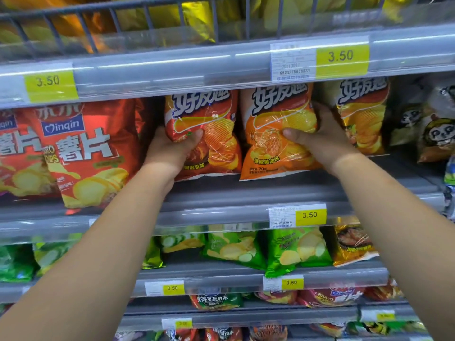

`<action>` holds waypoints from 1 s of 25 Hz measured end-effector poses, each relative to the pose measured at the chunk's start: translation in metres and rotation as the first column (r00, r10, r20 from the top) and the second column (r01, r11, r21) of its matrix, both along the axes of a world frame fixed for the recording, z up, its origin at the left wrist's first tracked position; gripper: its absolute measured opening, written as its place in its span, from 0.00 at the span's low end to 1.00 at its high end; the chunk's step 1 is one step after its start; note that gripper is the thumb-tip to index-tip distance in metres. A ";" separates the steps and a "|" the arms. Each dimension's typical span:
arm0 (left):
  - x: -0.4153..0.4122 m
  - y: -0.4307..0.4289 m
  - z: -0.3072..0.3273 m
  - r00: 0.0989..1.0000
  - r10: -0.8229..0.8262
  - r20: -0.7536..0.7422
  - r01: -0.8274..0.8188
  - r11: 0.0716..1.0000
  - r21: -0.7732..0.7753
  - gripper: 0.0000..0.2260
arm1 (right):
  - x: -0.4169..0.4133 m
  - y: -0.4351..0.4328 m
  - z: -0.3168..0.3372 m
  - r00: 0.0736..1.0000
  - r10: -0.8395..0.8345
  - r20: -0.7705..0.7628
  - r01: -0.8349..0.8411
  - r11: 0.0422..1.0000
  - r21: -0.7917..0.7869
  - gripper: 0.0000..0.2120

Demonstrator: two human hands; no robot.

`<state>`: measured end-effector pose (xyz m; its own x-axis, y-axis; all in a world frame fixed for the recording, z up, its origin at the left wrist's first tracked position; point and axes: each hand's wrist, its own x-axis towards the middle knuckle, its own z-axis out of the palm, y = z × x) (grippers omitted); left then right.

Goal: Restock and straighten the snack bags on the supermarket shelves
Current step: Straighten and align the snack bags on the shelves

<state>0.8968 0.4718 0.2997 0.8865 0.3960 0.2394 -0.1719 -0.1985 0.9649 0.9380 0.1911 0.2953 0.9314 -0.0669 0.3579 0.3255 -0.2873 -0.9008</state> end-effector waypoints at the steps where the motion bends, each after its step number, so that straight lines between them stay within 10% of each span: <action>1: 0.000 -0.001 0.000 1.000 0.015 0.006 -0.015 1.000 -0.014 0.25 | 0.001 -0.001 0.000 1.000 0.005 -0.015 -0.005 1.000 -0.013 0.44; 20: -0.007 -0.016 -0.002 0.981 0.189 0.031 -0.191 0.959 0.211 0.34 | 0.002 0.006 0.001 0.999 -0.037 0.036 0.044 0.971 -0.236 0.42; 25: -0.035 -0.043 -0.018 0.860 0.241 0.449 -0.471 0.711 0.522 0.28 | -0.042 0.020 -0.010 0.843 -0.161 0.513 0.366 0.871 -0.327 0.27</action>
<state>0.8618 0.4292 0.2816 0.5298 0.3368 0.7784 -0.2409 -0.8202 0.5189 0.8961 0.2111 0.2857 0.6192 -0.0428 0.7841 0.5249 -0.7201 -0.4538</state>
